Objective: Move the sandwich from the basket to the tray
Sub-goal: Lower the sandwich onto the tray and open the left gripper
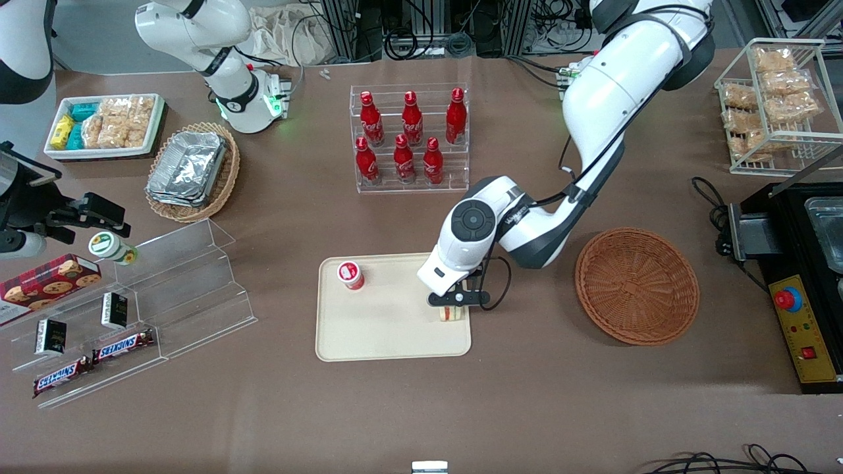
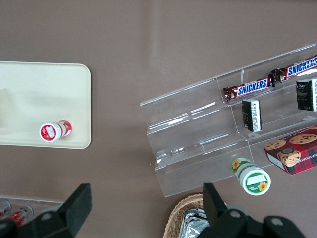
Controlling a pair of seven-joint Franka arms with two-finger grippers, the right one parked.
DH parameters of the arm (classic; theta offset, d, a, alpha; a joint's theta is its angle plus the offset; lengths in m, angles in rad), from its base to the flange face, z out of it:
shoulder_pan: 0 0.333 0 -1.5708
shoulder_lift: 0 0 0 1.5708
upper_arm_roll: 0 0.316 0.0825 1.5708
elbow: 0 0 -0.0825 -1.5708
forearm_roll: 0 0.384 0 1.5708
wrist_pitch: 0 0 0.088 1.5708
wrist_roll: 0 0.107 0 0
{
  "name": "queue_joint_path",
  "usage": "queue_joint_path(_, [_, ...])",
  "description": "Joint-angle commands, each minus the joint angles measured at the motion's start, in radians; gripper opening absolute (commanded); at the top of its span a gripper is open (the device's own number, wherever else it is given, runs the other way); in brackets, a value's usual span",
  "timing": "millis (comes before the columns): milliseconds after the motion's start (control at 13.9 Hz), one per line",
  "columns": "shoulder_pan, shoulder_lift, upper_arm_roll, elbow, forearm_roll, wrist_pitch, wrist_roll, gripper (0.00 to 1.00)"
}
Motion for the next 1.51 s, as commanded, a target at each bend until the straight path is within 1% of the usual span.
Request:
queue_joint_path(0, [-0.011, 0.029, 0.004, 0.033, 0.077, 0.011, -0.033, 0.03])
queue_joint_path(72, [-0.011, 0.032, 0.004, 0.033, 0.085, 0.012, -0.036, 0.06])
queue_joint_path(144, [-0.011, 0.038, 0.004, 0.033, 0.085, 0.012, -0.035, 0.15])
queue_joint_path(216, [-0.010, 0.041, 0.004, 0.033, 0.087, 0.012, -0.030, 0.26])
queue_joint_path(360, [-0.007, 0.041, 0.004, 0.035, 0.087, 0.012, -0.027, 0.71])
queue_joint_path(432, [-0.007, 0.039, 0.004, 0.035, 0.088, 0.012, -0.025, 0.99])
queue_joint_path(720, [0.003, 0.021, 0.004, 0.036, 0.084, 0.003, -0.035, 0.99])
queue_joint_path(792, [0.009, 0.000, 0.004, 0.036, 0.075, -0.002, -0.036, 0.99])
queue_joint_path(864, [0.035, -0.020, 0.002, 0.035, 0.071, -0.028, -0.036, 0.99])
queue_joint_path(936, [0.061, -0.045, -0.002, 0.035, 0.071, -0.089, -0.030, 0.99])
queue_joint_path(1152, [0.095, -0.137, 0.002, 0.032, 0.082, -0.323, -0.009, 0.98])
queue_joint_path(1224, [0.143, -0.160, -0.001, 0.030, 0.075, -0.388, 0.020, 0.98])
queue_joint_path(1368, [0.223, -0.232, -0.009, 0.013, 0.050, -0.425, 0.146, 0.98])
queue_joint_path(1440, [0.271, -0.279, -0.009, -0.013, 0.004, -0.425, 0.189, 0.98])
